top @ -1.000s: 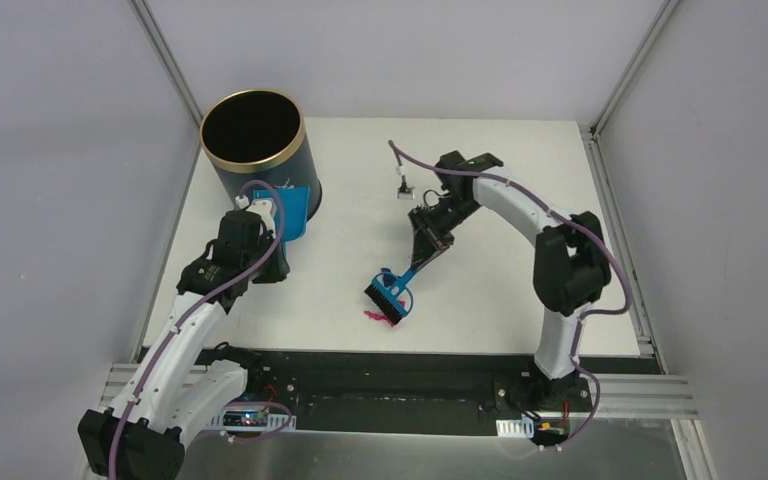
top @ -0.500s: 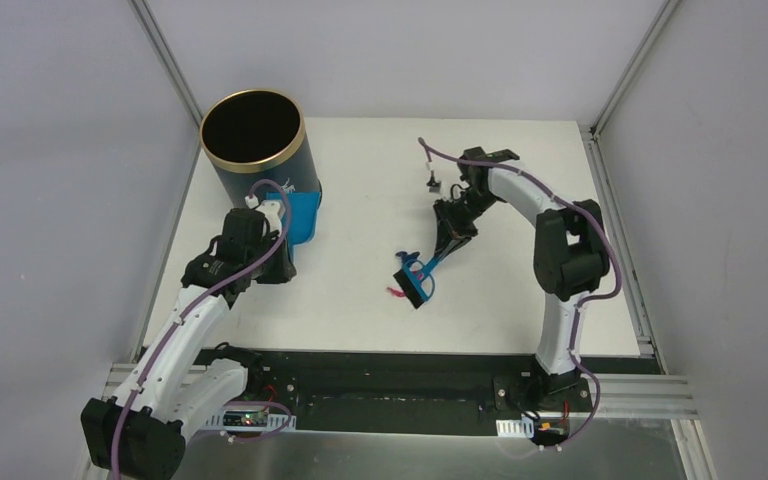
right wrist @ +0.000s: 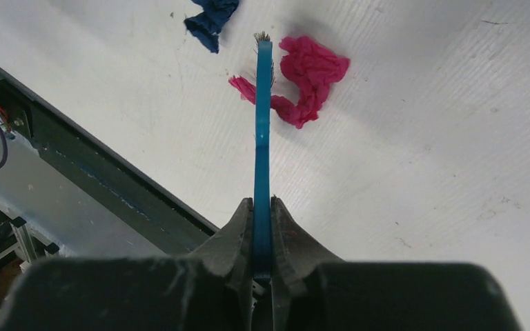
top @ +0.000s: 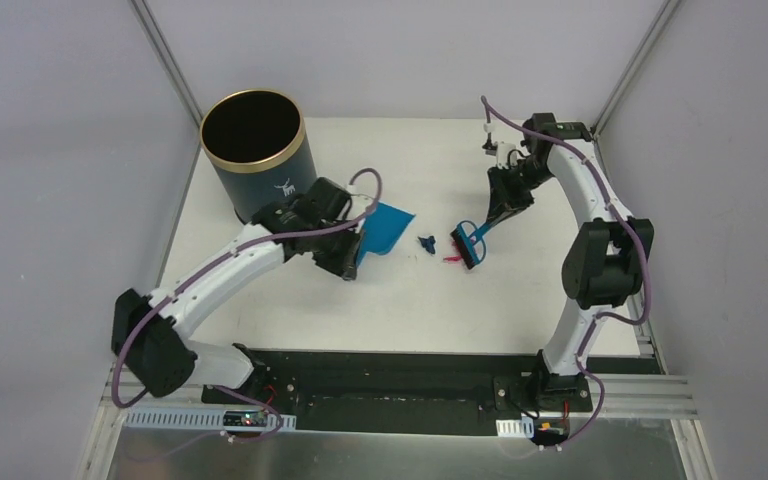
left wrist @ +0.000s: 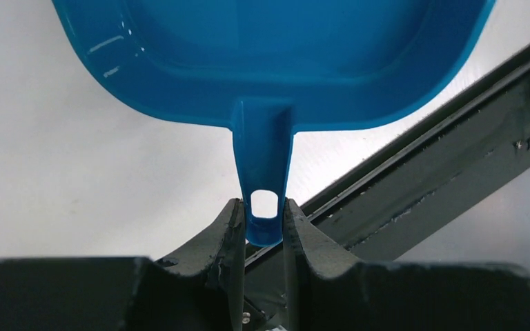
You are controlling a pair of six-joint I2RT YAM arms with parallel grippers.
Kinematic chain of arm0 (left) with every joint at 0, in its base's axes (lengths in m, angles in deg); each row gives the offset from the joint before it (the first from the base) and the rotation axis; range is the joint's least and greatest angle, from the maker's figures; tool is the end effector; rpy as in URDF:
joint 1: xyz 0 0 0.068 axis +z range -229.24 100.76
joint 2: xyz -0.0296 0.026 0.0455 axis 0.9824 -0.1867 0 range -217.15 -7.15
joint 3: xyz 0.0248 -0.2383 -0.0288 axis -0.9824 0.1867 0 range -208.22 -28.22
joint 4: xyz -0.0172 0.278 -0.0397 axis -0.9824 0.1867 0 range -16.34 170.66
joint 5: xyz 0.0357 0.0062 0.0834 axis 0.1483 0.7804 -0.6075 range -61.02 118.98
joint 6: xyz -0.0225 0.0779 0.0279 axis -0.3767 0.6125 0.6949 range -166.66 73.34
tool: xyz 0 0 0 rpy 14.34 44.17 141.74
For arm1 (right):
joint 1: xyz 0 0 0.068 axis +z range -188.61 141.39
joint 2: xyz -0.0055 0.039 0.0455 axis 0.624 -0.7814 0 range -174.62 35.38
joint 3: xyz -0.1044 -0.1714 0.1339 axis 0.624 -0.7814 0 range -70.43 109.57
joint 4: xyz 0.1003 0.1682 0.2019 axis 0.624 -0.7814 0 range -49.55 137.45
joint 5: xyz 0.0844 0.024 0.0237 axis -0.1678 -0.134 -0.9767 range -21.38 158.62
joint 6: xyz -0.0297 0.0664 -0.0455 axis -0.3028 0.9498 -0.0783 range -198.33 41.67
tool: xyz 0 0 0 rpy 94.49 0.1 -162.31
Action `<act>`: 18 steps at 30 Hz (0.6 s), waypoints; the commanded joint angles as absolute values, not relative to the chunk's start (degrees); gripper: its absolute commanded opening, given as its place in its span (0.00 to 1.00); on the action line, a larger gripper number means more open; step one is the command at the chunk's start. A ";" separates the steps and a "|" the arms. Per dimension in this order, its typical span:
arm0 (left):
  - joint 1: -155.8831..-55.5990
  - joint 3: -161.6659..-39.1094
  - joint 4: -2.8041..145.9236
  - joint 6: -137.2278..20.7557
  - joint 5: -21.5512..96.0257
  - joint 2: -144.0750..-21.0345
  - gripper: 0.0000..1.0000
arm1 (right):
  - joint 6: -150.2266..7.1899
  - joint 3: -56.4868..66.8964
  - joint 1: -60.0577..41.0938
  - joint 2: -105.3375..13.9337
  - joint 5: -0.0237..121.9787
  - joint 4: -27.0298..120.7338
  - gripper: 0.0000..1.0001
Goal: Sweep away the paper scraps from the table
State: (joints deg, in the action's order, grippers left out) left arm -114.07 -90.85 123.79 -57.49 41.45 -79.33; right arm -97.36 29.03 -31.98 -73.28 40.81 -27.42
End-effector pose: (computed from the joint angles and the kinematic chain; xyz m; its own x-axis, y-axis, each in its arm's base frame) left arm 0.2339 -0.1826 0.2211 -0.8176 0.3453 -0.4609 0.5025 0.8187 -0.2780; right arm 0.3742 0.0791 0.2092 -0.8851 -0.3932 -0.2490 -0.4640 0.7879 0.4050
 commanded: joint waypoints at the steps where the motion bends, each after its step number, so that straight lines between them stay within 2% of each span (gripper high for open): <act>1: -123.65 -100.14 131.99 -55.19 38.78 -90.04 0.00 | -100.05 33.77 -33.55 -65.18 37.67 -32.01 0.00; 5: -130.18 -105.77 138.32 -55.40 35.45 -101.31 0.00 | -99.95 35.56 -34.31 -61.63 42.85 -30.77 0.00; 9: -133.42 -107.44 138.33 -56.47 36.40 -106.57 0.01 | -100.13 31.97 -35.54 -58.62 48.50 -25.12 0.00; 14: -136.29 -108.93 137.83 -57.63 36.20 -110.87 0.08 | -100.40 28.03 -36.23 -58.57 51.29 -21.11 0.00; 18: -137.48 -109.07 137.34 -57.65 34.90 -113.56 0.18 | -99.60 27.87 -36.22 -59.63 49.95 -20.30 0.00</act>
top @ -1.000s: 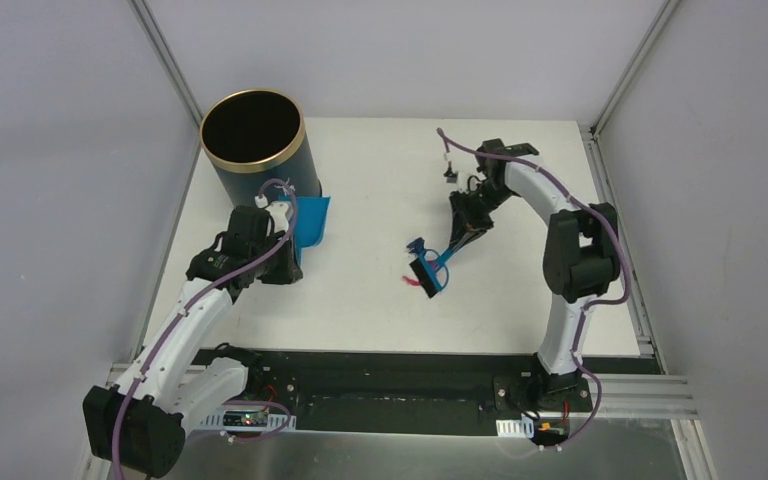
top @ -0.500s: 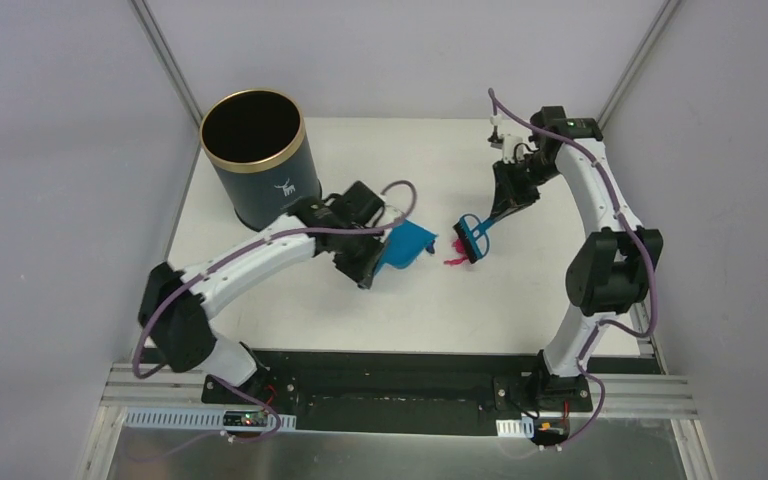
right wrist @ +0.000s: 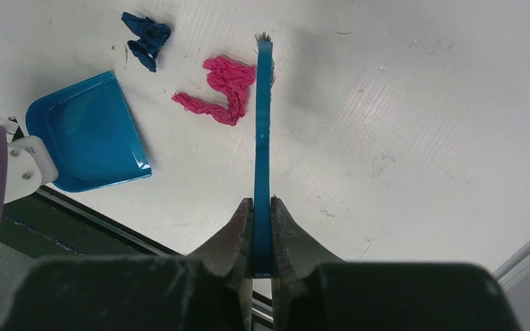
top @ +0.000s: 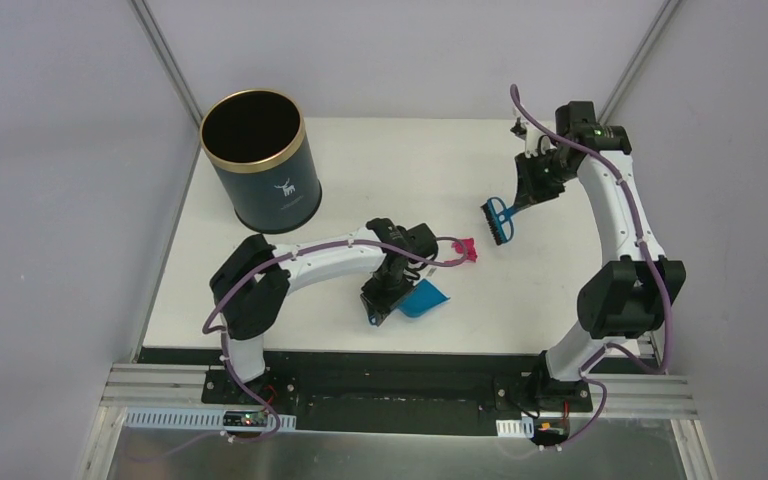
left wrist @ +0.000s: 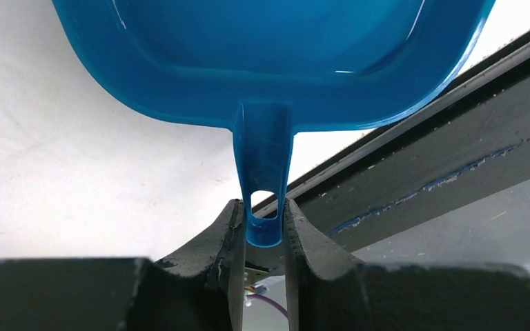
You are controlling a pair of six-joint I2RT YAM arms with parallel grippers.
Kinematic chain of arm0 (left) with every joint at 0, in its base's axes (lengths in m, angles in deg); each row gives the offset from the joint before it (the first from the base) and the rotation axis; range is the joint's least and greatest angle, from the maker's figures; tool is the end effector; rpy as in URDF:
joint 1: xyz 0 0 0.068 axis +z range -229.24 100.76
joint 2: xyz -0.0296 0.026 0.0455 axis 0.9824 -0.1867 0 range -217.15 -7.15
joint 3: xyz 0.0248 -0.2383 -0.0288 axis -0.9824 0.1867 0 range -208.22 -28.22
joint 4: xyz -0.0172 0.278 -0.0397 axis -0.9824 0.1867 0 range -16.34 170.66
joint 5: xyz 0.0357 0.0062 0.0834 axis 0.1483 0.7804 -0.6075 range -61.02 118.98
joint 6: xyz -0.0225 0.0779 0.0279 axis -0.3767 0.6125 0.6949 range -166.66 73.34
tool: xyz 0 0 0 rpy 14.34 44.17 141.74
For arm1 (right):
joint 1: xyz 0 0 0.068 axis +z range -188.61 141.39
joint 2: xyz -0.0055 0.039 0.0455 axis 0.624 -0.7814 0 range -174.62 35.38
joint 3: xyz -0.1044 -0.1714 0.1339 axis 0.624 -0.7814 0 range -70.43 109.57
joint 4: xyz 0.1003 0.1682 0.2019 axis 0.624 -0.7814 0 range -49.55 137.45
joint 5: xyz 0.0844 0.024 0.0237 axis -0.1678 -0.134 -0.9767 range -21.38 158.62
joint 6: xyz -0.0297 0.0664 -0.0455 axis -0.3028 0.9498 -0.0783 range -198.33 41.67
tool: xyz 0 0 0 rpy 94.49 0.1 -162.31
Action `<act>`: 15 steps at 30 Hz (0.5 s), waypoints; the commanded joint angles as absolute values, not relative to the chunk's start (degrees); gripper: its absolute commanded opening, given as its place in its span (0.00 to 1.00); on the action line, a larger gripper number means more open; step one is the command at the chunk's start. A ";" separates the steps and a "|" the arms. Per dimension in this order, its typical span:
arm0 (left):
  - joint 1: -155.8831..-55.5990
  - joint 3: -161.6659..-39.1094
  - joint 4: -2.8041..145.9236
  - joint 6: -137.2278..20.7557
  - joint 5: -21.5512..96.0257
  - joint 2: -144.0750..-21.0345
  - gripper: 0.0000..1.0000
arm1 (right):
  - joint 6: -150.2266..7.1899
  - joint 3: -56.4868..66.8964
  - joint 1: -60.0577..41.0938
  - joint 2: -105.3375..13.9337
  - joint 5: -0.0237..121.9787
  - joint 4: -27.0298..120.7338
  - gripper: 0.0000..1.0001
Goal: Sweep away the paper scraps from the table
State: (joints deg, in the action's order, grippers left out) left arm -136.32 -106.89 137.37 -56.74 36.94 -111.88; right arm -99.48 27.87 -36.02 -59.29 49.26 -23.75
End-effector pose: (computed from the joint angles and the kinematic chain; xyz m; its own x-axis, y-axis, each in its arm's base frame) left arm 0.1786 -0.2952 0.1253 -0.6807 0.7323 0.0202 0.7237 0.6764 -0.1371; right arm 0.3545 0.0412 0.2864 -0.8002 -0.3770 -0.4664 -0.4908 0.8586 0.1481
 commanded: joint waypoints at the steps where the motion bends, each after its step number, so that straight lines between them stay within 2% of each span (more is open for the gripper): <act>1: -137.73 -108.80 136.86 -57.64 34.58 -113.78 0.21 | -99.34 27.99 -36.17 -59.96 49.64 -20.20 0.00; 10: -139.03 -100.10 128.24 -59.80 31.98 -109.76 0.39 | -98.83 27.89 -36.15 -61.06 48.32 -19.66 0.00; 15: -140.27 -94.21 122.45 -60.94 31.20 -105.20 0.40 | -98.77 27.85 -36.23 -61.16 47.73 -19.37 0.00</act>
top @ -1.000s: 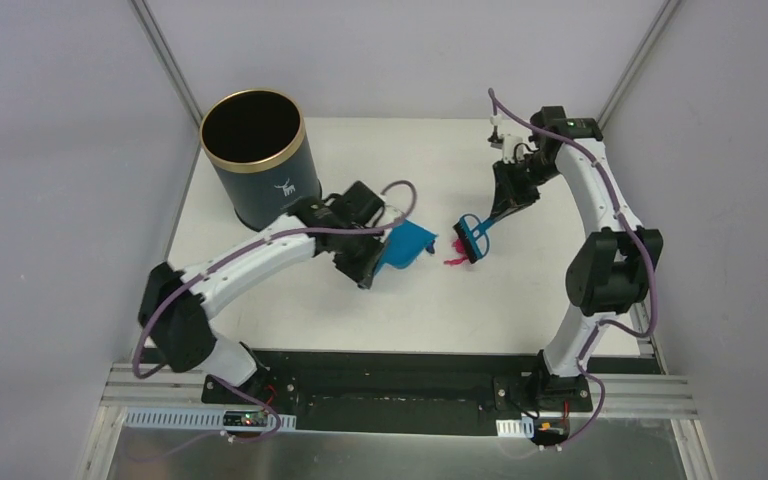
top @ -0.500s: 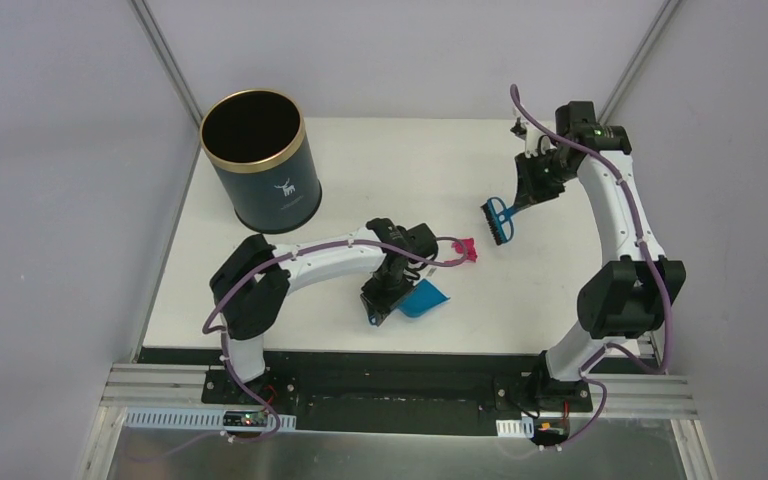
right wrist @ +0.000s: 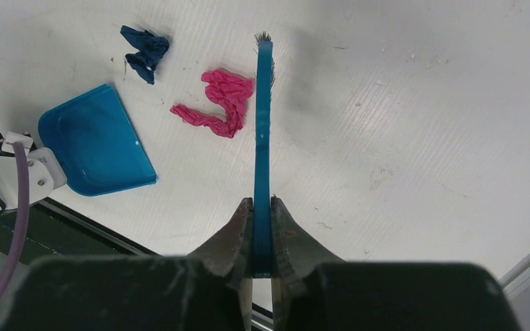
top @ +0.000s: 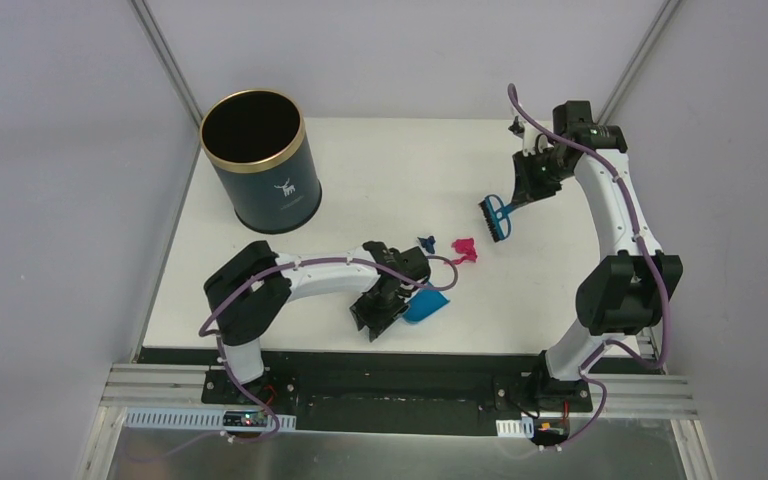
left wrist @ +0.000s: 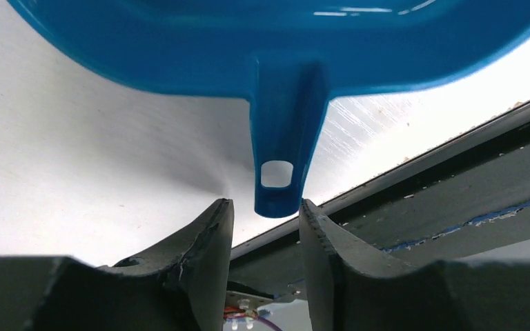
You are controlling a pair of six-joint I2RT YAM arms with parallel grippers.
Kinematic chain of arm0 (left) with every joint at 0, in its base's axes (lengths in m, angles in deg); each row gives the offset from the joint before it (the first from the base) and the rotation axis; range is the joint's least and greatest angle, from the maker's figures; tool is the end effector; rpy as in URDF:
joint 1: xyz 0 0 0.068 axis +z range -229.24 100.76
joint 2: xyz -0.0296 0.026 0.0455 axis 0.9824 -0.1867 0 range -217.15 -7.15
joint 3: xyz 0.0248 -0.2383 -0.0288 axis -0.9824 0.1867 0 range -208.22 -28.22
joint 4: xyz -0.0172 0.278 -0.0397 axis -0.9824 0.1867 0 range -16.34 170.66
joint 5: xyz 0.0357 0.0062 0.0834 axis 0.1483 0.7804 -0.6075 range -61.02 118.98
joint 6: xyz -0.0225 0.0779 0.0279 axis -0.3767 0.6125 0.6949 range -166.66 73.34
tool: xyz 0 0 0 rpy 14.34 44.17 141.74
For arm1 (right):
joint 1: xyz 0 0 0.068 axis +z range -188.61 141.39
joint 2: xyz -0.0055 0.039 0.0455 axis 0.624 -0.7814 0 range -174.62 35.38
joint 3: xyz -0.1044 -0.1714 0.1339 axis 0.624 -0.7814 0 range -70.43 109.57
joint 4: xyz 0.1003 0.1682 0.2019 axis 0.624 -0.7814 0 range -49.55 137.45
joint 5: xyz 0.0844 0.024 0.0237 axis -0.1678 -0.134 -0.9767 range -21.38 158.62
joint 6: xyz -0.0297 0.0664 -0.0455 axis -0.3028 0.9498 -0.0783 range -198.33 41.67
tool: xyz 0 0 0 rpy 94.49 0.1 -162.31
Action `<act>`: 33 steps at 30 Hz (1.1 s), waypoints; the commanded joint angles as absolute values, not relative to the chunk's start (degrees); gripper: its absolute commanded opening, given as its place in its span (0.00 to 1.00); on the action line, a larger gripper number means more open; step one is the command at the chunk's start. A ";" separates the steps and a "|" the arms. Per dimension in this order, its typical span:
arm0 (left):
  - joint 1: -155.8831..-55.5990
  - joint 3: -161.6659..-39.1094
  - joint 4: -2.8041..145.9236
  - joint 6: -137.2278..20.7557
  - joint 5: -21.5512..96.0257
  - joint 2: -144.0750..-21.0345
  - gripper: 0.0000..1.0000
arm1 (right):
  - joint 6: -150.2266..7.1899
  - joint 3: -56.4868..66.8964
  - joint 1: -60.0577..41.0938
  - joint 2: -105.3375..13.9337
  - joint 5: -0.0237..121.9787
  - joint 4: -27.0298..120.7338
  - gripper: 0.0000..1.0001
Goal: Sweep away the paper scraps from the table
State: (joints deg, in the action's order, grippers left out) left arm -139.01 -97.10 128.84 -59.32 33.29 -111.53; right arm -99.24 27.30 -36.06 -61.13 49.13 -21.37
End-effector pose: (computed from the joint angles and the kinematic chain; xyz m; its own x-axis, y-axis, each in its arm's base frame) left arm 0.1598 -0.2856 0.0825 -0.6800 0.7327 0.0280 0.7298 0.6800 -0.0708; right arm 0.3648 0.0416 0.2746 -0.8025 -0.3725 -0.4661 -0.4875 0.8598 0.1521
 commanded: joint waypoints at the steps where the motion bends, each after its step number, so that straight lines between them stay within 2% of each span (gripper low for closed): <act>1: -140.66 -92.97 120.88 -60.98 31.09 -104.27 0.40 | -98.68 27.96 -36.22 -61.27 47.64 -19.21 0.00; 13: -142.07 -86.94 110.19 -60.53 29.96 -101.55 0.33 | -94.68 32.68 -35.37 -66.31 45.62 -14.79 0.00; 19: -143.32 -87.73 110.67 -61.38 29.21 -101.75 0.19 | -94.86 36.67 -29.85 -69.52 50.57 -13.84 0.00; 24: -143.49 -93.27 120.12 -63.04 27.67 -101.76 0.04 | -97.92 40.57 -22.48 -72.52 59.60 -14.28 0.00; 30: -143.51 -101.03 132.34 -65.99 26.73 -103.74 0.00 | -101.71 43.87 -15.85 -76.08 66.93 -14.78 0.00; 33: -142.87 -101.59 134.14 -67.49 28.66 -105.45 0.00 | -102.55 45.05 -14.59 -78.11 65.05 -16.49 0.00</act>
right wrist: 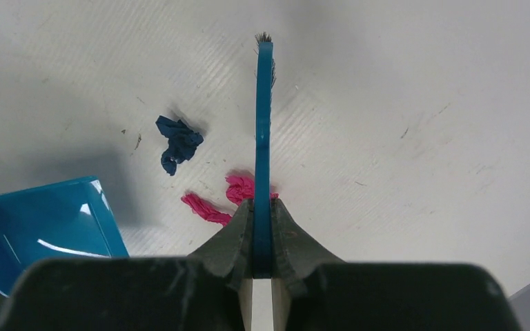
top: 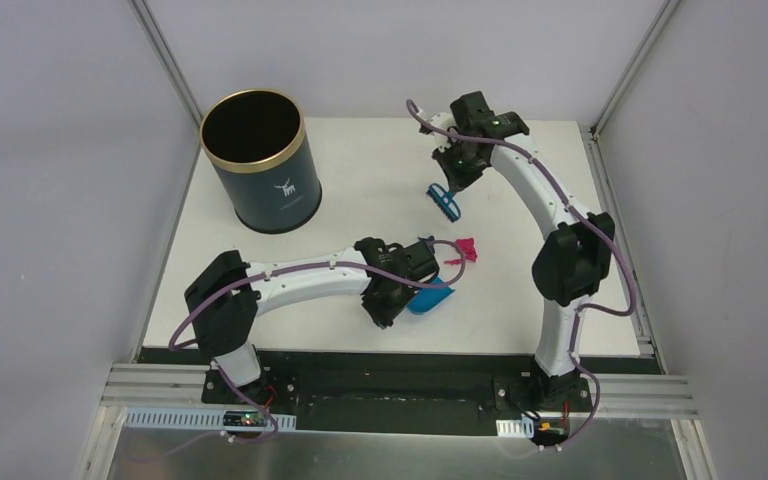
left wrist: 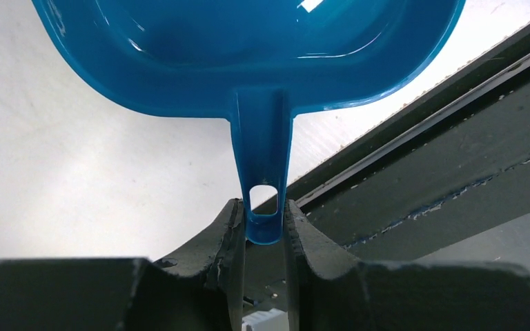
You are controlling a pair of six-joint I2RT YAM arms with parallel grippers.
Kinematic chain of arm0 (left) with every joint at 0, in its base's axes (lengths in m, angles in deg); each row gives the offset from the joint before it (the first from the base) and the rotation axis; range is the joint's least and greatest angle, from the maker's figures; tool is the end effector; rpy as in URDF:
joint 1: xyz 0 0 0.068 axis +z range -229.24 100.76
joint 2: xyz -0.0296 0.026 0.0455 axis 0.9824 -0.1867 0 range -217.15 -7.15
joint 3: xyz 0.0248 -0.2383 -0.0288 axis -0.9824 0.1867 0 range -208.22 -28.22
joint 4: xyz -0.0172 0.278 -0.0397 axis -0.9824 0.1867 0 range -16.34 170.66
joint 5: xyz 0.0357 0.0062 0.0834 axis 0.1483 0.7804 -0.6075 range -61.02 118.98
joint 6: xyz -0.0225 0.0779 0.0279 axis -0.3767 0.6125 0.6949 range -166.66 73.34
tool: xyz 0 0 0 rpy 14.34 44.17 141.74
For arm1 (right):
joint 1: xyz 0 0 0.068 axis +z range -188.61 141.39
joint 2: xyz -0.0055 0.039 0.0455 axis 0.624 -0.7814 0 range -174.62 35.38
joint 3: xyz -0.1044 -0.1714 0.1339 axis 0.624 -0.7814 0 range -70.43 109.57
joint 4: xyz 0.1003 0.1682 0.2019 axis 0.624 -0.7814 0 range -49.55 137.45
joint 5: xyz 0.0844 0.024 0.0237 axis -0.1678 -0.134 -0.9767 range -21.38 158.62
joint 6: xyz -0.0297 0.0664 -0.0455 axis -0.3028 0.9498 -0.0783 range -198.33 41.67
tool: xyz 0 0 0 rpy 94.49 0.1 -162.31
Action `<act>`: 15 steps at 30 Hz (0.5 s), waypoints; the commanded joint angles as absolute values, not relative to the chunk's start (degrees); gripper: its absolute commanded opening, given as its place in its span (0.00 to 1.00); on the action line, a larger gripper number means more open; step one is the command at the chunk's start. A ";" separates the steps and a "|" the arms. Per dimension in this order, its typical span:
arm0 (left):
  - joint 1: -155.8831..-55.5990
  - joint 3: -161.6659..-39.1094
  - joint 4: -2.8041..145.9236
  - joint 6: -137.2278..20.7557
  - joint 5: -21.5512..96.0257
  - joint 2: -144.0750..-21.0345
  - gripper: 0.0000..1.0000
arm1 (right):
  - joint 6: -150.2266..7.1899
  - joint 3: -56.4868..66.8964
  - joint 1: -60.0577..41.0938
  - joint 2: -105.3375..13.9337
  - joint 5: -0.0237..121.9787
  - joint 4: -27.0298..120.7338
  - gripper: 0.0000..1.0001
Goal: Sweep away the paper scraps from the table
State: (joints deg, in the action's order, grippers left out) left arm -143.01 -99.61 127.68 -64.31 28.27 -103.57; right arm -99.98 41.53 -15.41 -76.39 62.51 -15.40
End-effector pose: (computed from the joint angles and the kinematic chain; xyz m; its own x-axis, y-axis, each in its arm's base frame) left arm 0.1515 -0.3053 0.1382 -0.6852 0.7046 -0.1847 0.7222 0.6902 -0.0461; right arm 0.4014 0.1808 0.2566 -0.5978 -0.6553 -0.4617 -0.7070 0.7024 -0.0816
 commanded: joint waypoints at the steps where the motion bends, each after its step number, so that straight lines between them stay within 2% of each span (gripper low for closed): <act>1: -142.54 -101.47 134.21 -68.29 29.56 -106.14 0.00 | -102.39 45.76 -14.21 -78.83 64.79 -17.22 0.00; 8: -141.96 -101.66 133.83 -70.20 33.94 -109.43 0.00 | -105.78 42.74 -10.74 -78.99 65.28 -19.52 0.00; 15: -141.03 -103.09 133.00 -68.76 33.80 -110.74 0.00 | -105.78 37.90 -8.64 -74.74 50.96 -27.04 0.00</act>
